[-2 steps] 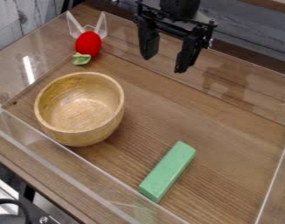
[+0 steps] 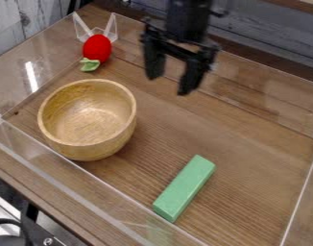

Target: Move the red object to the right side of the table

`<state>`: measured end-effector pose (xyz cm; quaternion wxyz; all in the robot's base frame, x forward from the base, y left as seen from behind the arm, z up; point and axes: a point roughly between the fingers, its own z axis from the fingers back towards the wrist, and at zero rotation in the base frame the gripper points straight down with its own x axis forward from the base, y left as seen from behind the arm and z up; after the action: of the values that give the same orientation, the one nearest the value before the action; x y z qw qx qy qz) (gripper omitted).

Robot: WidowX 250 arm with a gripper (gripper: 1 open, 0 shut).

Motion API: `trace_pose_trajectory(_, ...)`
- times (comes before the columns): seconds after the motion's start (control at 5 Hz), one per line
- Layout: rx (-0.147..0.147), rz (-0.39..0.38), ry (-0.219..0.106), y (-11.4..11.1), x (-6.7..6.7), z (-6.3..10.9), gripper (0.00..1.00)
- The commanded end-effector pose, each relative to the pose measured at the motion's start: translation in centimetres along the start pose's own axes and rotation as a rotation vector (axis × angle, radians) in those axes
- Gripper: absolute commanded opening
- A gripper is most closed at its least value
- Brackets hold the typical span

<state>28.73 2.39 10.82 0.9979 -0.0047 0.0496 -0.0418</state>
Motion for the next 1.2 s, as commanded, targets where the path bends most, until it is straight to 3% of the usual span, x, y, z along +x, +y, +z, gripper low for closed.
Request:
trace_pose_trajectory(0.0, 0.025, -0.056, -0.083, 3.8, -0.1, 1.4, 1.00)
trace_pose_trajectory(0.2, 0.048, -0.040, -0.126, 7.6, 1.1, 1.4, 1.00)
trace_pose_trajectory(0.4, 0.063, -0.035, -0.151, 10.0, 2.4, 0.8, 1.00)
trace_pose_trajectory(0.8, 0.082, -0.120, -0.189, 12.2, 2.8, 0.1, 1.00)
trace_pose_trajectory(1.0, 0.087, -0.086, -0.209, 14.3, 2.7, 0.3, 1.00)
